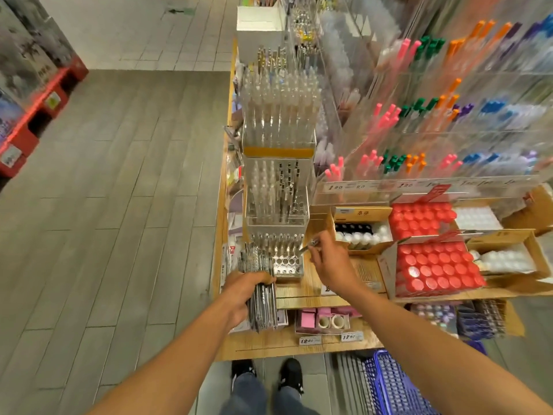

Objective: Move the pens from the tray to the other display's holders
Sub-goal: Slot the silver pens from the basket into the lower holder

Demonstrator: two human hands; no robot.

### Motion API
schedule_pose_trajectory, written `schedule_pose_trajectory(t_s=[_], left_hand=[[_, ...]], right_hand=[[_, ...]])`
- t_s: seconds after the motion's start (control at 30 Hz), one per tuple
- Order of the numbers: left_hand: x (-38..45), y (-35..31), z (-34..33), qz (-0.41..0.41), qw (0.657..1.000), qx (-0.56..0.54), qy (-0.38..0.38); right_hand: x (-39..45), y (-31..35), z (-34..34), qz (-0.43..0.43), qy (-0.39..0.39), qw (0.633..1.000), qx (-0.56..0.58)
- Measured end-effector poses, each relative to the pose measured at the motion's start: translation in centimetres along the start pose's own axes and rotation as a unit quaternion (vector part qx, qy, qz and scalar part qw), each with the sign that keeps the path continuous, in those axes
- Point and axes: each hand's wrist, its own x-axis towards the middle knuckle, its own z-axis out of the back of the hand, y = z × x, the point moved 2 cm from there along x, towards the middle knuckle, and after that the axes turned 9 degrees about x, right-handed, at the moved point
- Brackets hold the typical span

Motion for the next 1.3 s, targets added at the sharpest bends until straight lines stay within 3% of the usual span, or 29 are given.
schedule_pose_trajectory(t_s=[0.47, 0.6, 0.7, 0.83, 0.93, 1.17, 1.3], left_hand=[[2.1, -0.9, 0.7, 0.038, 0.998, 0.043, 0.027], [2.1, -0.8, 0.6, 0.029, 0.998, 0.049, 0.038], [2.0, -0.8, 0.6, 0.021, 0.997, 0.057, 0.037], [1.6, -0.9, 0.3, 0.02, 0.997, 0.06, 0.041], [1.5, -0.9, 0.1, 0.015, 0.997, 0.061, 0.043], [1.2, -0.9, -0.3, 0.005, 0.997, 0.046, 0.057], [1.2, -0.7, -0.8, 0.018, 0.998, 0.011, 0.064]], right_hand=[[1.3, -0.5, -2.9, -0.023, -0.025, 0.997, -0.064], [1.4, -0.3, -2.8, -0.083, -0.027, 0.993, -0.078], [0.7, 0.2, -2.5, -0.185, -0.037, 0.982, 0.025], [-0.6, 3.2, -2.6, -0.197, 0.091, 0.942, 0.257], [-1.1, 4.9, -2.9, -0.184, 0.133, 0.934, 0.274], [-0.9, 5.3, -2.6, -0.216, 0.129, 0.906, 0.341], [-0.8, 5.5, -1.5, -0.189, 0.096, 0.924, 0.319]])
